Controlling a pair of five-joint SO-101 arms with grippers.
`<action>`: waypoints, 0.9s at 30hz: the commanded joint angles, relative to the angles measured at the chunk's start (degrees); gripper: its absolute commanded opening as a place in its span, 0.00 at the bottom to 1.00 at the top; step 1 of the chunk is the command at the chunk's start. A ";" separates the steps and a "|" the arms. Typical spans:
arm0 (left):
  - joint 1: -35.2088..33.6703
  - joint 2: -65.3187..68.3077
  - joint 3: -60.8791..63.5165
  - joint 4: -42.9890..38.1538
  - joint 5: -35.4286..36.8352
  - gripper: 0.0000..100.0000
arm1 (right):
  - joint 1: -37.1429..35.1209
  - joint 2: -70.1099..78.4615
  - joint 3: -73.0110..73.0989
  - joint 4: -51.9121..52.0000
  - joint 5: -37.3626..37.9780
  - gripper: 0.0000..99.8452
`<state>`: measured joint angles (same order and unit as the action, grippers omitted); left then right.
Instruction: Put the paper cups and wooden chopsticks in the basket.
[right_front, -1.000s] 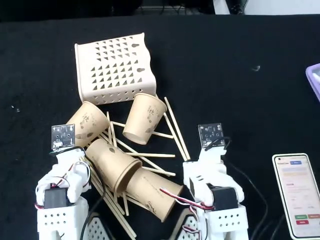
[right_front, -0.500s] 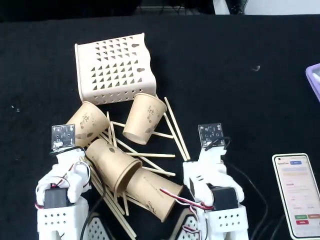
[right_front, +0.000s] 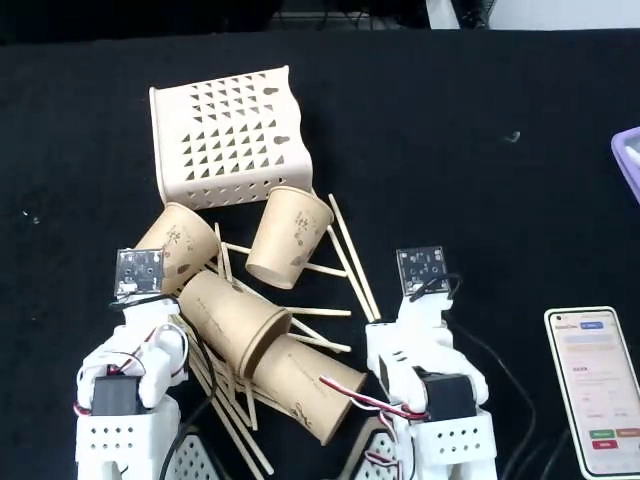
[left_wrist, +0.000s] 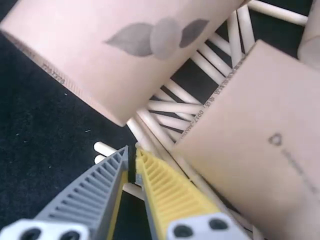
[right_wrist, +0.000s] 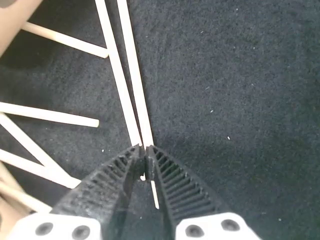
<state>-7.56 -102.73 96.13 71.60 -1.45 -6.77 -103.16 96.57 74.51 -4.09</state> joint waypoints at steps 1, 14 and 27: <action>-8.57 -0.18 -0.84 -0.18 -0.70 0.03 | 1.05 -5.32 -0.04 0.26 -0.44 0.01; -44.70 -0.18 -23.43 -0.35 -0.70 0.03 | 4.13 -5.23 -0.04 -19.60 0.00 0.01; -28.97 -0.26 -20.09 -13.19 -0.79 0.03 | 5.27 -5.32 -15.43 -24.26 18.02 0.14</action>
<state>-42.99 -103.34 75.47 65.36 -1.45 -2.64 -103.16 91.47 53.58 13.67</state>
